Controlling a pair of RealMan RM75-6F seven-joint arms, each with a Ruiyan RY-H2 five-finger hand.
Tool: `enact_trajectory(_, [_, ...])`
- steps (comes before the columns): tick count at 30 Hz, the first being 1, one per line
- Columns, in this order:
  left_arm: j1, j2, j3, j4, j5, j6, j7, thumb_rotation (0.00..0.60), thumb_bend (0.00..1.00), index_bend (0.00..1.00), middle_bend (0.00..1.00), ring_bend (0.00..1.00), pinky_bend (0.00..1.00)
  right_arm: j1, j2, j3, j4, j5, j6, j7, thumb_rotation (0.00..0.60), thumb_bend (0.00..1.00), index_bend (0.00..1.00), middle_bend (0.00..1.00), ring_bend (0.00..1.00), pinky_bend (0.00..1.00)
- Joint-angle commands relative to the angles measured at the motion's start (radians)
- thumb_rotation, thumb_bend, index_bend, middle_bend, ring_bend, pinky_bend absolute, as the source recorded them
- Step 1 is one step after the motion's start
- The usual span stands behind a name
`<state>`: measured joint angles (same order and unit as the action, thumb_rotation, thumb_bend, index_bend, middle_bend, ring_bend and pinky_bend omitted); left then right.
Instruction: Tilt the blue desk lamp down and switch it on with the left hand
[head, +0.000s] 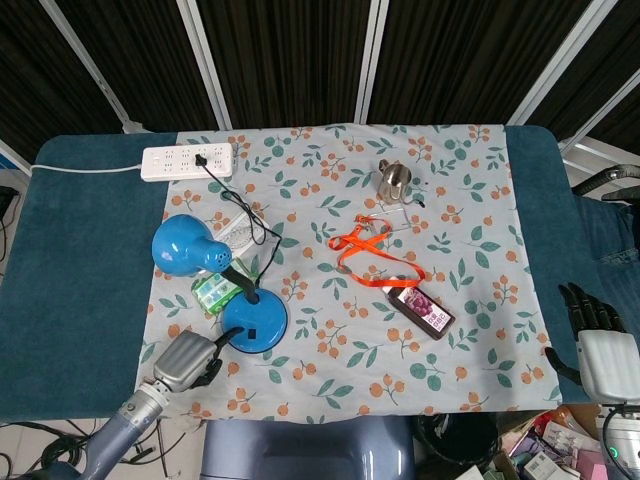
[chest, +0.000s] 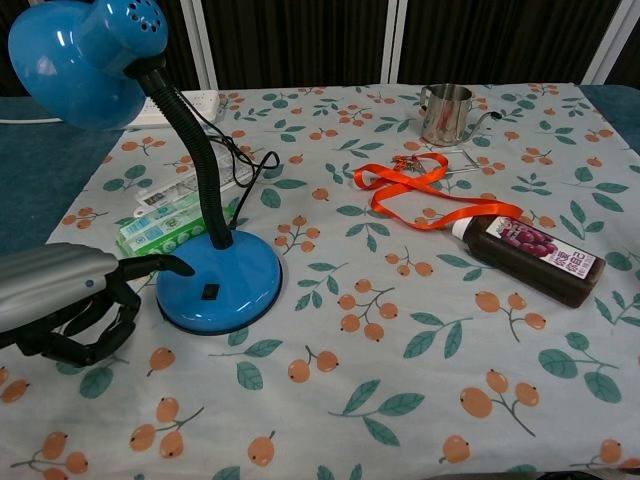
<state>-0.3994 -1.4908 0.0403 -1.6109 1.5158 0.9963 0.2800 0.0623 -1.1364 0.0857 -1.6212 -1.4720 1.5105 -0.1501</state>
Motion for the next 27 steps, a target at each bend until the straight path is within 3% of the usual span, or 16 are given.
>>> enact_trajectory(1, [-0.011, -0.010, 0.000, 0.000, -0.010, -0.016, 0.004, 0.600, 0.58, 0.13, 0.67, 0.75, 0.77, 0.000, 0.000, 0.000, 0.000, 0.000, 0.001, 0.000, 0.600, 0.16, 0.00, 0.05, 0.12, 0.16])
enact_trajectory(27, [-0.036, -0.026, 0.001, 0.000, -0.045, -0.028, 0.026, 0.600, 0.57, 0.17, 0.67, 0.75, 0.77, 0.000, -0.001, 0.002, 0.000, 0.001, 0.002, 0.000, 0.600, 0.15, 0.00, 0.05, 0.12, 0.16])
